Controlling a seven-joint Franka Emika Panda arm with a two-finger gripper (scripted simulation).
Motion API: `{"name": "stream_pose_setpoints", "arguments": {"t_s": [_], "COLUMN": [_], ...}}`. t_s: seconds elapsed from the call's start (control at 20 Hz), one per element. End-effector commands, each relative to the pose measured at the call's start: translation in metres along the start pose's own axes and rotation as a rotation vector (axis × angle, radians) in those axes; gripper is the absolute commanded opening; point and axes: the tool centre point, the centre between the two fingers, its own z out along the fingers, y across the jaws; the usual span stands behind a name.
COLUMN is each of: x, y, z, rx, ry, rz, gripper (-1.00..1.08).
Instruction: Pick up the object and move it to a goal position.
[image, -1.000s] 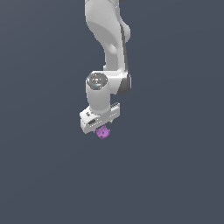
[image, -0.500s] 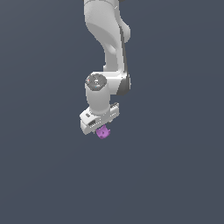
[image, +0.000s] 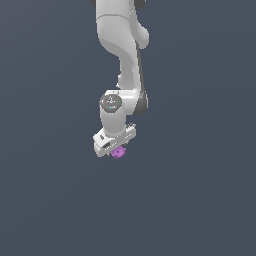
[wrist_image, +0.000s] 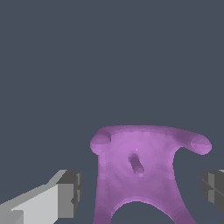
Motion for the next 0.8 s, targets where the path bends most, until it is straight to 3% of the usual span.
{"name": "stream_pose_setpoints", "arguments": {"t_s": [0.0,0.2,0.25,0.75], "x": [0.0001,0.0007,0.0007,0.0007], "y": [0.0001,0.0009,0.0009,0.0009], "z": [0.0095,0.0139,0.0139,0.0138], "rx": [0.0,0.0,0.0,0.0], "ry": [0.001,0.001,0.001,0.001], "rz": [-0.001,-0.001,-0.001,-0.001], "gripper": [1.0,1.0,-1.0,-1.0]}}
